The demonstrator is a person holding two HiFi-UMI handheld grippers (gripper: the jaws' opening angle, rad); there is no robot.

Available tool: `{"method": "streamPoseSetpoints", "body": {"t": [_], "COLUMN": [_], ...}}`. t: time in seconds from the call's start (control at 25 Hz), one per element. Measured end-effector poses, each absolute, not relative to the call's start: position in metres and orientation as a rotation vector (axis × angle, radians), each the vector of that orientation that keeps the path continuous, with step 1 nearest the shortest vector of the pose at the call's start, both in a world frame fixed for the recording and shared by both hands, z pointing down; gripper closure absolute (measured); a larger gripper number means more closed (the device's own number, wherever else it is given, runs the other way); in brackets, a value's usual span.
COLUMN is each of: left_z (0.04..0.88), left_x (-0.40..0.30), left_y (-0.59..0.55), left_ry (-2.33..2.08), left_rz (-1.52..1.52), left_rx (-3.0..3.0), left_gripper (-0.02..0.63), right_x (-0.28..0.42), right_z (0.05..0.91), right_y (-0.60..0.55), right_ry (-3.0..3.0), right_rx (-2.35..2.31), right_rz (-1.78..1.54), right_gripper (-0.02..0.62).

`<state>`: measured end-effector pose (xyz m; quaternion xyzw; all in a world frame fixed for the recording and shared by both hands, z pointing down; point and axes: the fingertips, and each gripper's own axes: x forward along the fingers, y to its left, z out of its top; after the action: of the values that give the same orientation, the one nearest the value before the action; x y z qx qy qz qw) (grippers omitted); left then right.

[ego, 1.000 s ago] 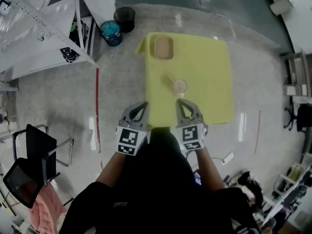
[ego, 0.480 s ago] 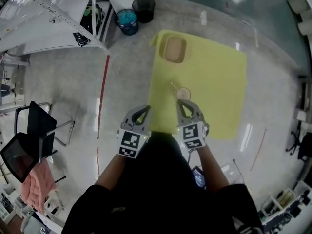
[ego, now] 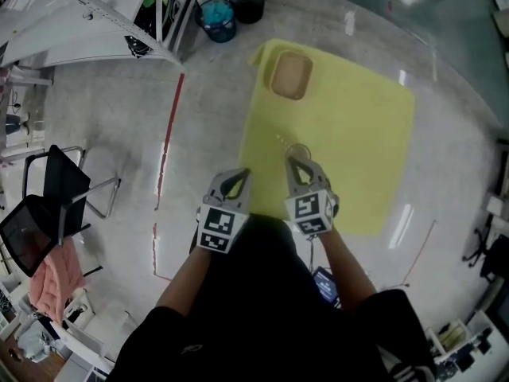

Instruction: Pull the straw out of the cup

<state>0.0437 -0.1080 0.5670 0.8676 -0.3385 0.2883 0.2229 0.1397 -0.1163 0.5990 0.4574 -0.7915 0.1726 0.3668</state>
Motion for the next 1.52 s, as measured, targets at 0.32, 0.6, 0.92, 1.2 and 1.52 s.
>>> {"method": "streamPoseSetpoints", "body": {"t": [0.32, 0.6, 0.92, 1.2, 1.52], "left_z": [0.576, 0.581, 0.582, 0.585, 0.586], "left_x": [0.035, 0.035, 0.036, 0.028, 0.021], "left_y": [-0.109, -0.114, -0.113, -0.113, -0.111], "left_ry": [-0.989, -0.988, -0.976, -0.998, -1.015], "left_rz": [0.789, 0.82, 0.841, 0.84, 0.832], "left_rx": [2.321, 2.322, 2.325, 2.302, 2.295], "left_gripper": [0.561, 0.561, 0.561, 0.561, 0.561], "right_x": [0.147, 0.144, 0.143, 0.141, 0.141], "right_z": [0.618, 0.627, 0.63, 0.636, 0.648], "right_y": [-0.119, -0.124, -0.13, -0.134, -0.137], "right_ry": [-2.015, -2.02, -2.018, -1.999, -1.968], "right_rx": [1.139, 1.1, 1.096, 1.077, 1.072], "right_rz": [0.469, 0.462, 0.466, 0.464, 0.48], "right_gripper": [0.578, 0.577, 0.575, 0.561, 0.489]}}
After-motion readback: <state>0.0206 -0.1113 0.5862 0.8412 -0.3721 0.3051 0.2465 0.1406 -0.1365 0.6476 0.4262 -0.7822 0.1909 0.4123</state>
